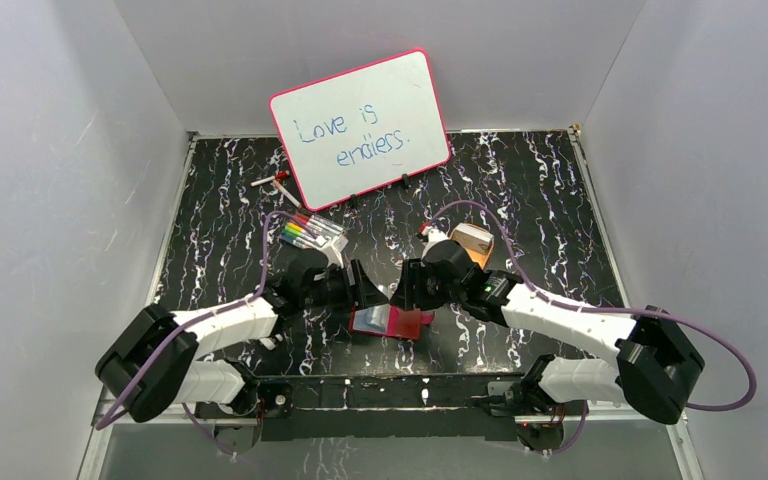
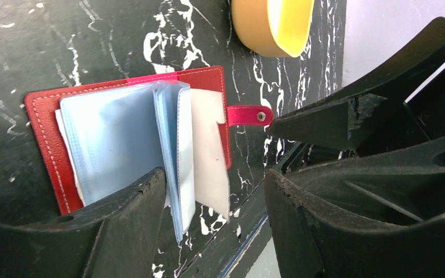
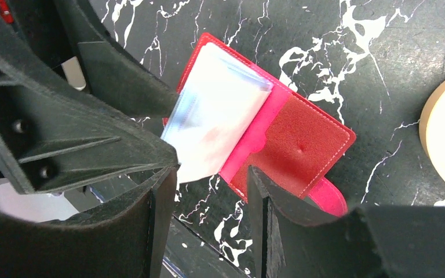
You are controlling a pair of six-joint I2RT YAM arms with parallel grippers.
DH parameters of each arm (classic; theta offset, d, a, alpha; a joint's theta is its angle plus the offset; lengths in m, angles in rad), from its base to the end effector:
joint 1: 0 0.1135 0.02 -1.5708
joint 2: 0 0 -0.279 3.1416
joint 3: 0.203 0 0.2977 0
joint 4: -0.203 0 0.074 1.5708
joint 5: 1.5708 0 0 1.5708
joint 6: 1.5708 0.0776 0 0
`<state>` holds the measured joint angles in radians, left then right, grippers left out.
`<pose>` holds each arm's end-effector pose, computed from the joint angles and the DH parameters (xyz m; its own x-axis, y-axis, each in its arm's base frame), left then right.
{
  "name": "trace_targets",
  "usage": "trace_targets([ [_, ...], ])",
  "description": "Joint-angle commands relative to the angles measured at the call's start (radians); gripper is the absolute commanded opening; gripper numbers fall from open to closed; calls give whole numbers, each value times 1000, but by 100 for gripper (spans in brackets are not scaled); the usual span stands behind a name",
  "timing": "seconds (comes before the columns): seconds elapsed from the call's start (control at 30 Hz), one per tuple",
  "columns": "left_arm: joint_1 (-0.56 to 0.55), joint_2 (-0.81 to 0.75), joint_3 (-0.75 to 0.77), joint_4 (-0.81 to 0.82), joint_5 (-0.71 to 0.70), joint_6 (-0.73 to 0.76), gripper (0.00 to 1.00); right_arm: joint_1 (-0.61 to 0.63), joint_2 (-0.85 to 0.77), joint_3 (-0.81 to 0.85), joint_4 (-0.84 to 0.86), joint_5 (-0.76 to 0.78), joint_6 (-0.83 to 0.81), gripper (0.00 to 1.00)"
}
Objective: Put the credit cards into the card holder
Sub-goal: Open the card holder at the center of the board.
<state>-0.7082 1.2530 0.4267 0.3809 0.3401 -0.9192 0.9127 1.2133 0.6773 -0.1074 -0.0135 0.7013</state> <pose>0.2166 -0.2196 0.1414 -0.8678 -0.2437 -0.4330 0.2504 0.5383 -0.8047 0.1979 0.2578 0.1866 -0.7950 0.0265 -0.6060 -0.3727 0.7669 0.5224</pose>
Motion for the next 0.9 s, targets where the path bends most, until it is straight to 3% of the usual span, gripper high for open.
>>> trace_targets([
  [0.0,1,58,44,65,82,12,60,3,-55,-6,-4,8,2,57],
  [0.23,0,144,73,171,167,-14,60,2,-55,-7,-58,47,58,59],
  [0.47,-2,161,77,248,198,-39,61,1,-68,-9,-65,34,164,73],
  [0.67,-2,191,114,250,216,-50,62,1,-114,-34,-79,20,79,87],
  [0.87,-3,229,139,262,237,-90,64,4,-116,-81,-79,-24,4,91],
])
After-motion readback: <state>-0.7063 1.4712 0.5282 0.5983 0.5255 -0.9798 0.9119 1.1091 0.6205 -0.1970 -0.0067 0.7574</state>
